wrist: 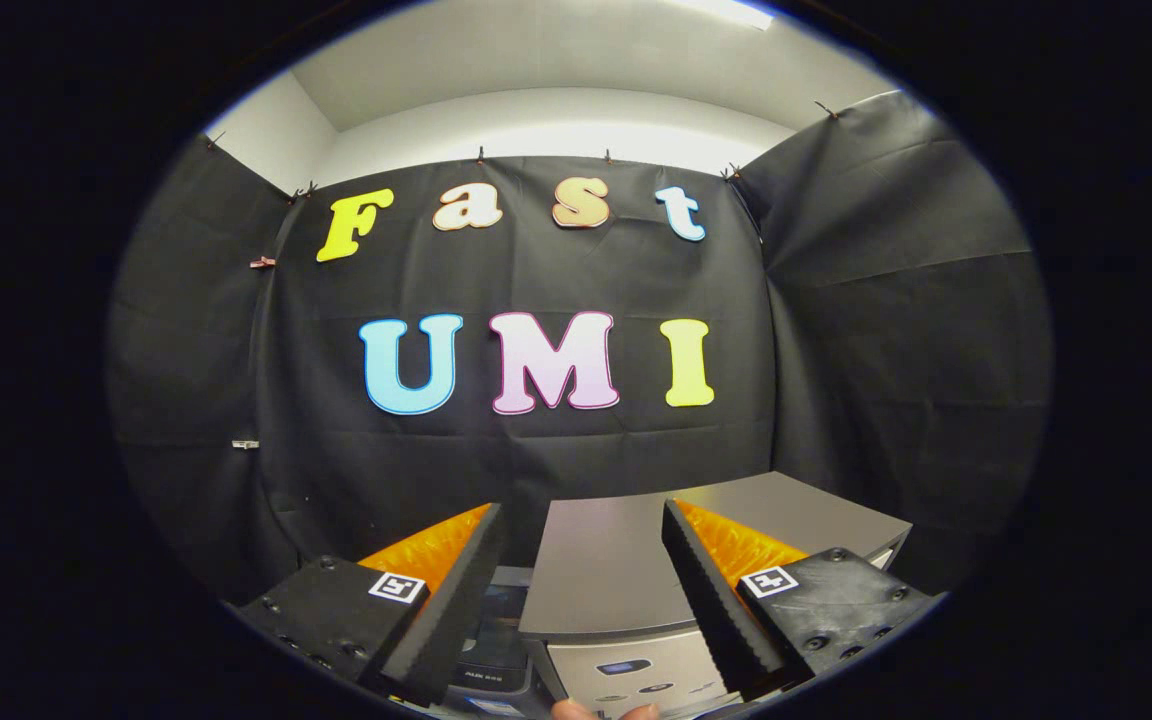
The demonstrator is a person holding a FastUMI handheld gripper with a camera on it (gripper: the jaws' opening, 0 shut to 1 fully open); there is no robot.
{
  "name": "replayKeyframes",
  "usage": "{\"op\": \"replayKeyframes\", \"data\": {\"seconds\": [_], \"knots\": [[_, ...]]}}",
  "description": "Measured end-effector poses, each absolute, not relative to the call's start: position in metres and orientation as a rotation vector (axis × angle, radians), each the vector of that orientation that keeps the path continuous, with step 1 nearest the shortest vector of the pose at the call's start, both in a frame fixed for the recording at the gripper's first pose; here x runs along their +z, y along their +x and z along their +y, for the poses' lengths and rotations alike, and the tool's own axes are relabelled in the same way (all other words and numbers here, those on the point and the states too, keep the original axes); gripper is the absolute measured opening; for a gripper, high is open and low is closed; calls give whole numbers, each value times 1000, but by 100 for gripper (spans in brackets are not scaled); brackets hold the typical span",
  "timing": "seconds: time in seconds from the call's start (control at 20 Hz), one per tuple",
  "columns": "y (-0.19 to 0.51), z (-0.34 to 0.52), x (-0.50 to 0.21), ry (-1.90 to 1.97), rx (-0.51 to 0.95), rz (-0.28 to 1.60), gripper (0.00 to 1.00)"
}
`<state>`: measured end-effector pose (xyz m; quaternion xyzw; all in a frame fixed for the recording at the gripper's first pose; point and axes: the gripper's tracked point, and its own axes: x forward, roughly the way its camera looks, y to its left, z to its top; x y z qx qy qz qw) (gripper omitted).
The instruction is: Put the clothes into the washing machine and then close the washing machine lid.
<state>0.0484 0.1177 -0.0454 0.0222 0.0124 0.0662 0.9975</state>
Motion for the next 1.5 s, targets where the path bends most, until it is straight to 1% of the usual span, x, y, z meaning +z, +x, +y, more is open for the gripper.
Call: {"op": "replayKeyframes", "data": {"seconds": [1.5], "knots": [[44, 116, -38, 24, 118, 6, 99]]}}
